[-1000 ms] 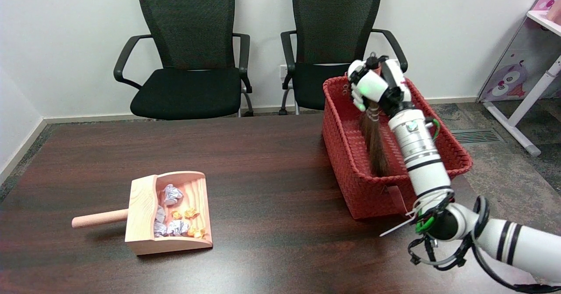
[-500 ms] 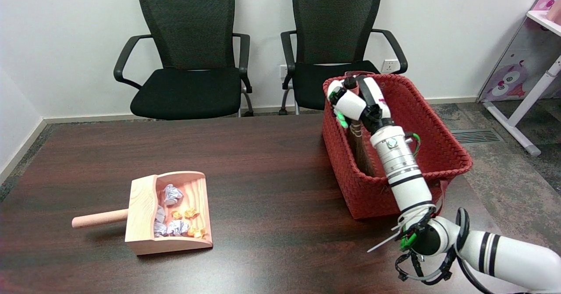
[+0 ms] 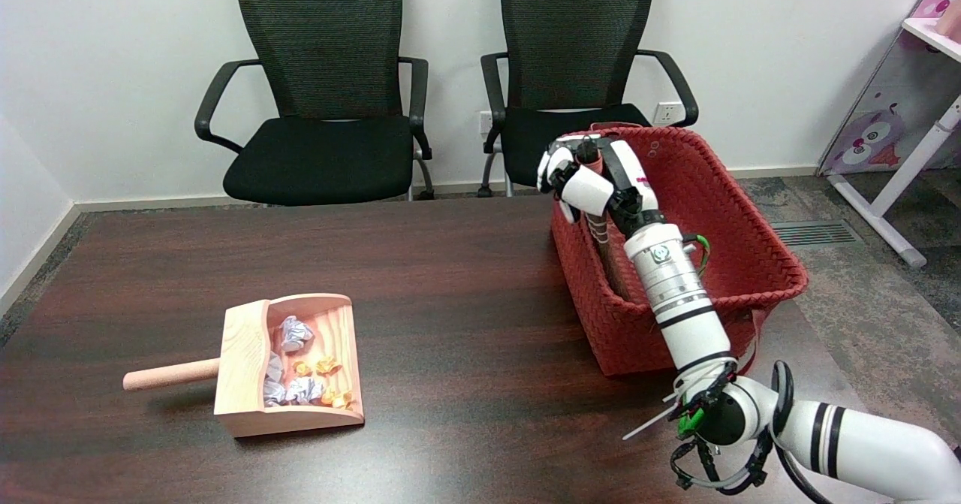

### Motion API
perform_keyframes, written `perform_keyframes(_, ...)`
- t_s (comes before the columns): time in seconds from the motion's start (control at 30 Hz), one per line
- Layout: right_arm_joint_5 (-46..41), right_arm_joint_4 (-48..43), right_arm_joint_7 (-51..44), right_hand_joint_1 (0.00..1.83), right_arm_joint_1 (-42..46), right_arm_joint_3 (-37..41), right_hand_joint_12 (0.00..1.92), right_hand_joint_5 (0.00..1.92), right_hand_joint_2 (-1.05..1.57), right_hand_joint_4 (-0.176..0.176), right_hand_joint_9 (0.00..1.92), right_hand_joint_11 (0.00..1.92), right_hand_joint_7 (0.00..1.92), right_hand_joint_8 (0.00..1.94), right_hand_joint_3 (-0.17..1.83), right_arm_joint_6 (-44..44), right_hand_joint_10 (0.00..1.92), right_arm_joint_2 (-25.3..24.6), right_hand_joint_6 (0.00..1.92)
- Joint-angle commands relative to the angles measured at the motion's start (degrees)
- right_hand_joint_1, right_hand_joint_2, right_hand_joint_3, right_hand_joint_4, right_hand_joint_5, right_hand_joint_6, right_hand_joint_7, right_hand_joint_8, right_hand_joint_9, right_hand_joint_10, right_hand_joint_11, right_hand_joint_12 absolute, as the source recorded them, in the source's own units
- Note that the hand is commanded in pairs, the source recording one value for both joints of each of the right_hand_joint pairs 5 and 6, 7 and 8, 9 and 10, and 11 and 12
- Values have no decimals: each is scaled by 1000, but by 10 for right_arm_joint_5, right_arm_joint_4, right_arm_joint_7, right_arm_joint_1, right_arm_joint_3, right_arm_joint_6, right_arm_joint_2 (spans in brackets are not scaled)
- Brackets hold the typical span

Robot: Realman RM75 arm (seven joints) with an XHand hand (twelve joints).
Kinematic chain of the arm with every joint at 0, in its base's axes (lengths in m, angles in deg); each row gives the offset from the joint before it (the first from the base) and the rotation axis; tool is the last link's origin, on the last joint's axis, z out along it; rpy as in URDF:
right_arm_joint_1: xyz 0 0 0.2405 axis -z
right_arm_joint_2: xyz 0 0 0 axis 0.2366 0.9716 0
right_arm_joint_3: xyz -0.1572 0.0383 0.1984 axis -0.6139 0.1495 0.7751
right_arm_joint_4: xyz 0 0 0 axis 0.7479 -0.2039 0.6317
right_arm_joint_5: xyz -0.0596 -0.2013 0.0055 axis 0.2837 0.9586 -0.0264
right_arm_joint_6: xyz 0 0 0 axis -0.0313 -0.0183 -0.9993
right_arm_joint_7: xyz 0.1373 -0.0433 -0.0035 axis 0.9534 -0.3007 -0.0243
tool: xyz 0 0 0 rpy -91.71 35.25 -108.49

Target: Place the broom in the basket.

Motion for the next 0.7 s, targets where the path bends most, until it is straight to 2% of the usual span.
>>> perform_keyframes(0.03,7,-4,7,688,-9,-5,1456,1146,833,21,893,1456,1146,1146,1562,-33,893,-5,1146)
perform_keyframes(0.13,7,-2,21,682,-10,-4,1375,1127,828,12,806,1375,1127,1127,1494,-68,806,-5,1127)
perform_keyframes(0.2,7,2,26,677,-13,-2,1295,1074,818,-21,740,1295,1074,1074,1446,-86,740,-5,1074)
perform_keyframes(0.23,7,8,29,671,-13,2,1240,1016,817,-77,708,1240,1016,1016,1424,-85,708,-4,1016)
perform_keyframes(0.27,7,16,29,668,-13,7,1148,915,816,-176,668,1148,915,915,1387,-79,668,-1,915)
perform_keyframes(0.47,3,42,30,664,-14,11,701,658,834,-176,470,701,658,658,1088,-22,470,22,658)
perform_keyframes(0.53,2,42,30,665,-18,11,572,615,775,-176,401,572,615,615,1052,-3,401,23,615)
perform_keyframes(0.7,3,43,39,661,-24,15,481,509,661,-176,330,481,509,509,985,-7,330,23,509)
